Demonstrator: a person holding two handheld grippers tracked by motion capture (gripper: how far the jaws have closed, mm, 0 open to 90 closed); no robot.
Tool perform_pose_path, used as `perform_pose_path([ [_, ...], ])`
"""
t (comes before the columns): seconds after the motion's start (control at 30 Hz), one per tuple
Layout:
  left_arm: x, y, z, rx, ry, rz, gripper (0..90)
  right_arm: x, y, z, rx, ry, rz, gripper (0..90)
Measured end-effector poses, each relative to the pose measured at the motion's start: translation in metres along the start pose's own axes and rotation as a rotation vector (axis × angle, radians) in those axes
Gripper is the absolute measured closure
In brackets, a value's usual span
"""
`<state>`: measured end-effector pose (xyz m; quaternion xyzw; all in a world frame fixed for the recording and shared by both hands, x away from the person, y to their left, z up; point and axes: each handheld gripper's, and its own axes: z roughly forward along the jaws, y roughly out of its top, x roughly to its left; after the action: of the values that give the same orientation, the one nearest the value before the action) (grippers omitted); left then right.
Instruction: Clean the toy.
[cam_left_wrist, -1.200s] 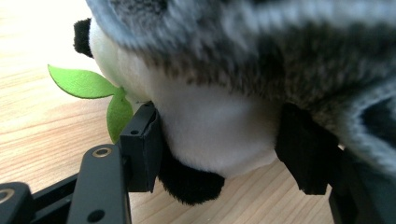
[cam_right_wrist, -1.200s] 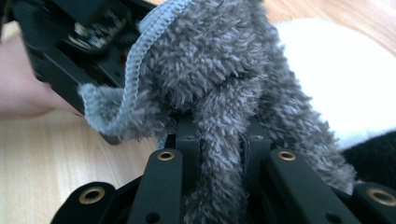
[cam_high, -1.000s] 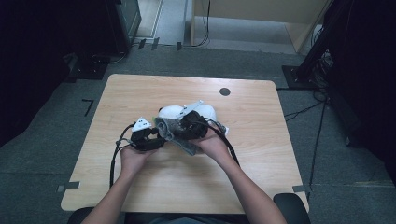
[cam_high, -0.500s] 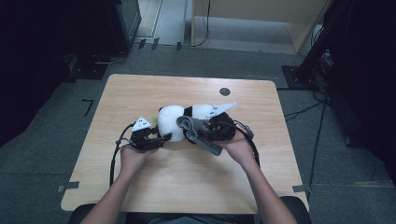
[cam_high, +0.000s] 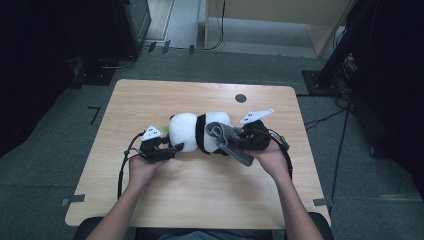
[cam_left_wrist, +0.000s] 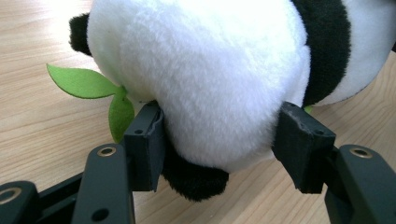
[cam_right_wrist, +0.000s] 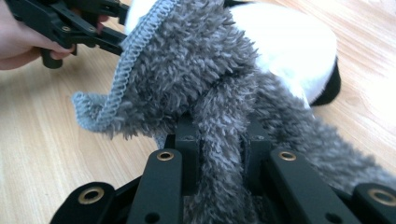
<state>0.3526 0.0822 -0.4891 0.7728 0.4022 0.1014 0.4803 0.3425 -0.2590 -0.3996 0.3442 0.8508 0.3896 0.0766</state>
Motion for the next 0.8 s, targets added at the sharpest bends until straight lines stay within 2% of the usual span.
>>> perform_pose_path([
  [0.2,-0.001,0.001,0.000,-0.006,0.003,-0.010,38.9,0.017,0.013,0.005,-0.026,0.063,-0.032,75.3],
  [0.43,-0.002,0.001,-0.001,-0.001,0.006,-0.010,38.5,0.040,0.036,0.039,0.031,0.111,-0.092,75.3],
  [0.73,-0.007,-0.001,-0.001,-0.021,0.021,-0.015,38.3,0.059,0.064,0.078,0.082,0.169,-0.142,75.3],
  [0.77,-0.007,-0.001,-0.001,-0.022,0.022,-0.015,38.2,0.063,0.069,0.086,0.090,0.177,-0.159,75.3],
  [0.8,-0.007,-0.001,-0.001,-0.023,0.023,-0.015,38.2,0.063,0.069,0.086,0.090,0.177,-0.159,75.3],
])
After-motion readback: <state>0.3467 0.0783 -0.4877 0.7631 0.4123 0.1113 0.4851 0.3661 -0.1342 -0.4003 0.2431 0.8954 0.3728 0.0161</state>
